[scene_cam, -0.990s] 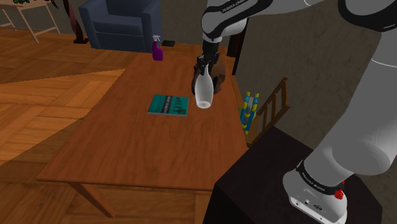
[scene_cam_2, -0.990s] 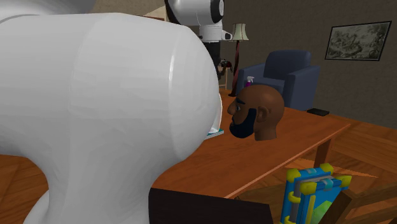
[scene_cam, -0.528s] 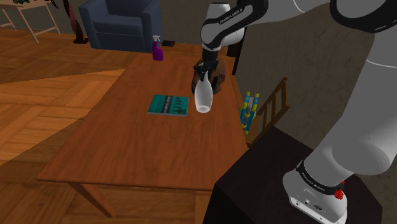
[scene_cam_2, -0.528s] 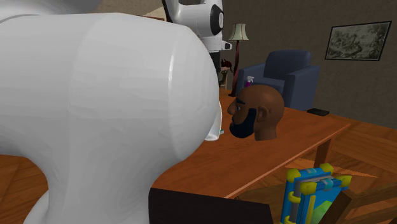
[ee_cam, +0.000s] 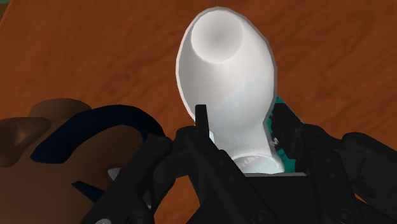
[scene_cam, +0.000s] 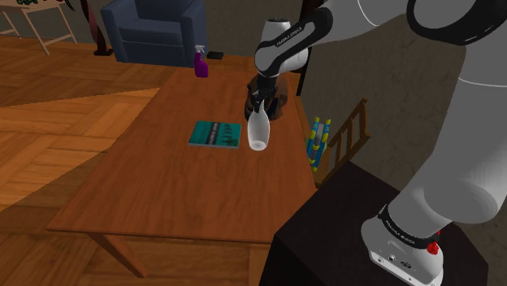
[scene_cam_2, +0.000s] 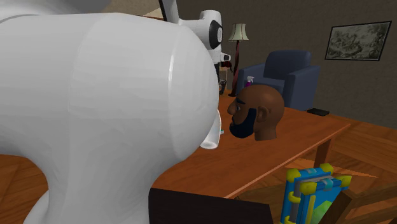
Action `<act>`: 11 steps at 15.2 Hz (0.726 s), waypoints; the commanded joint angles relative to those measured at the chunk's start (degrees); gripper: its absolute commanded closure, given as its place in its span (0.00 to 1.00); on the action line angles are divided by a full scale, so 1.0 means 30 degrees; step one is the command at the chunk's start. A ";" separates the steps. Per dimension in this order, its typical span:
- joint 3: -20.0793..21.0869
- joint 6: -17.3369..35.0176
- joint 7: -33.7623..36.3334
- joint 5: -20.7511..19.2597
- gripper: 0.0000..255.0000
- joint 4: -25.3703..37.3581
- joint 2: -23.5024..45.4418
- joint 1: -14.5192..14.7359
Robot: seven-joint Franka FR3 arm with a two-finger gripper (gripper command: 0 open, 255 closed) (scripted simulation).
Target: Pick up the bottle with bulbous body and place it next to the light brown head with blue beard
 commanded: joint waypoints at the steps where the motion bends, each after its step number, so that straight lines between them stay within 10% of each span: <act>1: 0.0018 0.0468 -0.0099 0.0084 1.00 -0.0064 0.0383 -0.0056; 9: 0.0019 0.0468 -0.0099 0.0084 1.00 -0.0064 0.0383 -0.0057; 10: 0.0020 0.0467 -0.0097 0.0083 0.00 -0.0062 0.0384 -0.0056; 11: 0.0020 0.0466 -0.0098 0.0084 0.00 -0.0058 0.0387 -0.0057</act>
